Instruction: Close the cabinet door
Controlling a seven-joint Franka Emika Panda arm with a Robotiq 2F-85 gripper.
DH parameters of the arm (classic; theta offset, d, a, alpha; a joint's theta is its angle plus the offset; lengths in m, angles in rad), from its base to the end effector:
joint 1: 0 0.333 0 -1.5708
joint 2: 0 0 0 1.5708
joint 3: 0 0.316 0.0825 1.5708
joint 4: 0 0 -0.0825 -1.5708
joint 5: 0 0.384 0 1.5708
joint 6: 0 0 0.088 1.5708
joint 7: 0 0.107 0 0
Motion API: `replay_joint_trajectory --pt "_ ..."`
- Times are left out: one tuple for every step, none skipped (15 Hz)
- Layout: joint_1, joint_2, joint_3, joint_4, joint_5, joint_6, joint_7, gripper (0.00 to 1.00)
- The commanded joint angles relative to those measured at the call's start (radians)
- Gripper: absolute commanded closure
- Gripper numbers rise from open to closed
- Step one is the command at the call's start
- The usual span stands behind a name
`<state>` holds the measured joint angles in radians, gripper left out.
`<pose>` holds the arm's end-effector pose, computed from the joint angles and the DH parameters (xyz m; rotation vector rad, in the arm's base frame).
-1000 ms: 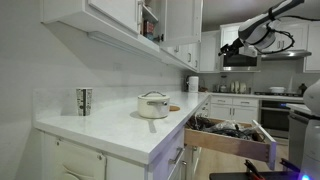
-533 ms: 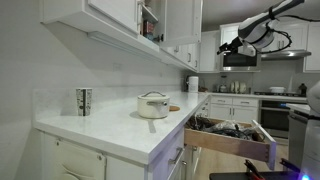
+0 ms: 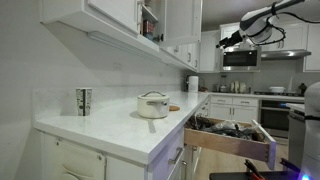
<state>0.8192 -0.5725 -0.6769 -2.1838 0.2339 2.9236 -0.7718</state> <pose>0.4758 -0.0397 0.6920 -2.3423 -0.6746 -1.7490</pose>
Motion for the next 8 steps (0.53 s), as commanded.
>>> replay_joint_trajectory --pt "0.132 0.044 -0.121 0.139 0.007 -0.093 -0.126 0.0" --pt "0.172 0.049 -0.156 0.168 0.014 -0.119 -0.165 0.0" --pt "0.218 0.06 -0.191 0.202 0.029 -0.143 -0.192 0.0" --pt "0.263 0.072 -0.223 0.229 0.041 -0.153 -0.219 0.0" --pt "0.31 0.086 -0.255 0.254 0.055 -0.155 -0.237 0.0" --pt "0.352 0.103 -0.283 0.273 0.063 -0.15 -0.244 0.0" --pt "0.275 0.042 -0.228 0.198 0.036 -0.132 -0.214 0.0" --pt "0.314 0.052 -0.253 0.216 0.038 -0.132 -0.219 0.0"
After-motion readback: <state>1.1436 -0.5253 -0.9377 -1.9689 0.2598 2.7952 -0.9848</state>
